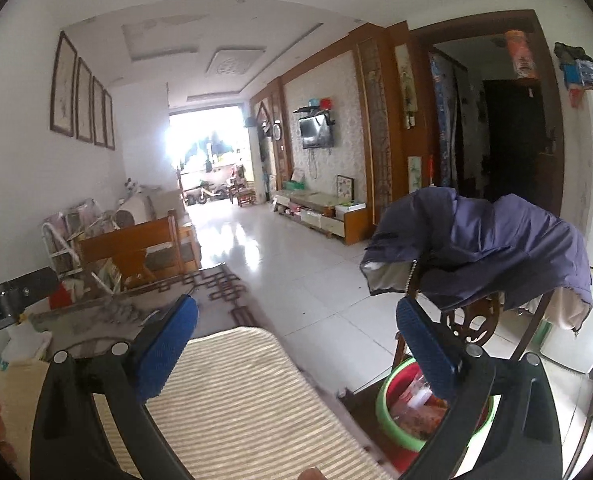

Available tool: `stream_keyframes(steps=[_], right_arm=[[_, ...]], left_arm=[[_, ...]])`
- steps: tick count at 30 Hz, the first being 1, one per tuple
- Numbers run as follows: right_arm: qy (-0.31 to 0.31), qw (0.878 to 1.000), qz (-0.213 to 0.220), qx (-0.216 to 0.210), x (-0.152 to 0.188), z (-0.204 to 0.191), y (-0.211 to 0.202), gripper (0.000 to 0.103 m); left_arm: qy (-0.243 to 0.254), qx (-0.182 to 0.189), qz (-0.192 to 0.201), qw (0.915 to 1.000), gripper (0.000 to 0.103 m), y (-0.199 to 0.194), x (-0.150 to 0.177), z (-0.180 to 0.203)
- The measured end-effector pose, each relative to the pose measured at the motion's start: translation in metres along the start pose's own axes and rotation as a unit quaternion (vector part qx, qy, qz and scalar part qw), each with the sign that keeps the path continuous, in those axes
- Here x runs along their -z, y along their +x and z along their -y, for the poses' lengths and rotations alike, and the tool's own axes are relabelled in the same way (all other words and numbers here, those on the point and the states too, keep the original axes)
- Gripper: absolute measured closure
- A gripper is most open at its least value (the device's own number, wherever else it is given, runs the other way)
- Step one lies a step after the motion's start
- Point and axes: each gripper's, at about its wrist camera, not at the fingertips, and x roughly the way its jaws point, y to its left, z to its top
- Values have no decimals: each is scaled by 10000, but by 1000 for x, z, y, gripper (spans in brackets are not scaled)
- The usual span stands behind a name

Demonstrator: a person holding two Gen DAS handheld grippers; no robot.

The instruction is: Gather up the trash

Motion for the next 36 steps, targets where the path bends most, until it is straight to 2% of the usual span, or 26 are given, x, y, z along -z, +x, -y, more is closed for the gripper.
stream_keyframes(steps=[10,36], right_arm=[[-26,10000,-73,24,8,-23,-15,7],[-54,9998,-216,7,15,-23,-16,7]], left_arm=[[63,72,-37,9999,5,-13,8,-20],[58,91,-155,9998,5,-16,13,-25]])
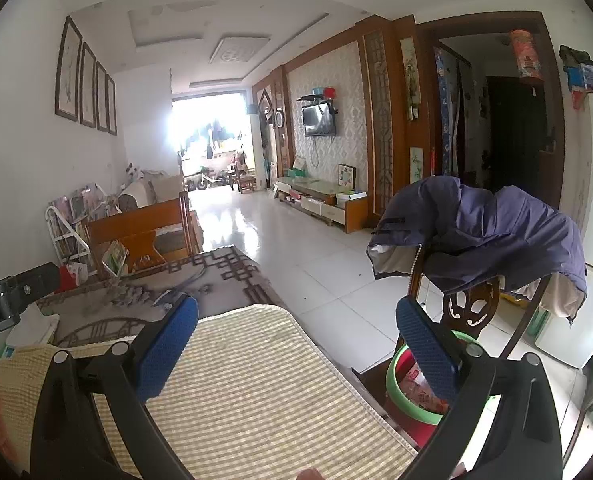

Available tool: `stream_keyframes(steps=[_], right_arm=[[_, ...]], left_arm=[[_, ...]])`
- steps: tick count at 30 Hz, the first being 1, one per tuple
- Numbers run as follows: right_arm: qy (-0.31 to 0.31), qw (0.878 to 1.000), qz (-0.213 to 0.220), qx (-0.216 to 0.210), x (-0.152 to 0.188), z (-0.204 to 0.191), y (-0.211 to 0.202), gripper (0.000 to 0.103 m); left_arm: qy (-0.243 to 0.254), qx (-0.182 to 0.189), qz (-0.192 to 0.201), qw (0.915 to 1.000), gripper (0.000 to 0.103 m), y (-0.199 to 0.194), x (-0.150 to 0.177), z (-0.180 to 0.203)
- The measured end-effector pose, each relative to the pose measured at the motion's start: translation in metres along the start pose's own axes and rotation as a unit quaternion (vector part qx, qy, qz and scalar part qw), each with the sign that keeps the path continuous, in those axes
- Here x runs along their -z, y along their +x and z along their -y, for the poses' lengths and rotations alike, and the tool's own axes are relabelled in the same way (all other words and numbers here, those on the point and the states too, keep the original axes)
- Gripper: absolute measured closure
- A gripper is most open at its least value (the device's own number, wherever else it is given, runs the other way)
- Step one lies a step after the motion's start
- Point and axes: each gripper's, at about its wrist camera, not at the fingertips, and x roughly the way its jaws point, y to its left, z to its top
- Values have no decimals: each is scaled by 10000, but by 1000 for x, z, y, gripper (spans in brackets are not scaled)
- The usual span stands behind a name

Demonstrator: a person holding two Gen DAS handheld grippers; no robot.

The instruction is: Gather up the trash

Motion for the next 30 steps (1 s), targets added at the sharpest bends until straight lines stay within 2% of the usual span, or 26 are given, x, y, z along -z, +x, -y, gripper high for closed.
stream_keyframes(steps=[30], right_arm=[[-79,9996,-225,-133,7,0,12,7]], left_arm=[[-16,-22,-79,10000,5,1,9,-4]])
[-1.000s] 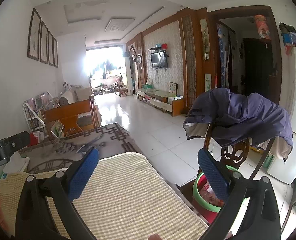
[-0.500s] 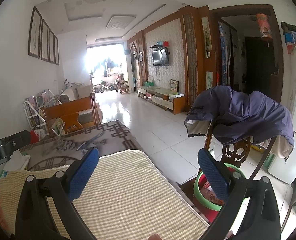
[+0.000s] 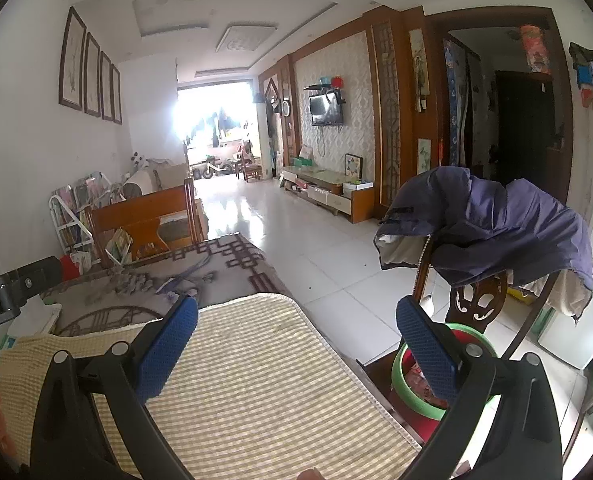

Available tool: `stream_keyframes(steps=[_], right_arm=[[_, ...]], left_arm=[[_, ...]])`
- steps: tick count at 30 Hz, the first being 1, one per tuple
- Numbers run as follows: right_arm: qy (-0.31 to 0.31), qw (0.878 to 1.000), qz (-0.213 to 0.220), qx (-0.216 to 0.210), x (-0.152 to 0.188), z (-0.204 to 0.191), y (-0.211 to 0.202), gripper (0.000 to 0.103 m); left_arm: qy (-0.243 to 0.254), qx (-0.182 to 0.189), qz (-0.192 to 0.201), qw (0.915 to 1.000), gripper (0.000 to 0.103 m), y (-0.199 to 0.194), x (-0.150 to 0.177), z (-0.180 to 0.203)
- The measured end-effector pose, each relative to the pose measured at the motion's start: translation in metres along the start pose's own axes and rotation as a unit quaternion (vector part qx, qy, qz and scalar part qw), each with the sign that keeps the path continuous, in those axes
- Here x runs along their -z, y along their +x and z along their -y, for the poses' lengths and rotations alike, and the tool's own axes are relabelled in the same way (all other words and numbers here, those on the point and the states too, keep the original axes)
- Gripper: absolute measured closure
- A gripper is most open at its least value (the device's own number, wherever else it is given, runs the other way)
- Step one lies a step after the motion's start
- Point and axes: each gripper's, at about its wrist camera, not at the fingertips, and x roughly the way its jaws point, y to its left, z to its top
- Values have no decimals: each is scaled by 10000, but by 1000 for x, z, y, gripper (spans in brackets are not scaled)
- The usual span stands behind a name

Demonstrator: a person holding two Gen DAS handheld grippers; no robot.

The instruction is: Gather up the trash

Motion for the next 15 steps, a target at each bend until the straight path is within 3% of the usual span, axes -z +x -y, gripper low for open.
stream_keyframes(steps=[10,15], right_arm=[[-76,9992,-337,-201,7,-12,25,7],[-366,9934,-984,-460,36,-32,71,7]], left_arm=[[-50,-166,-215,9996,5,15,12,-14],[-299,-629,-807,9943,5,52,49,-53]])
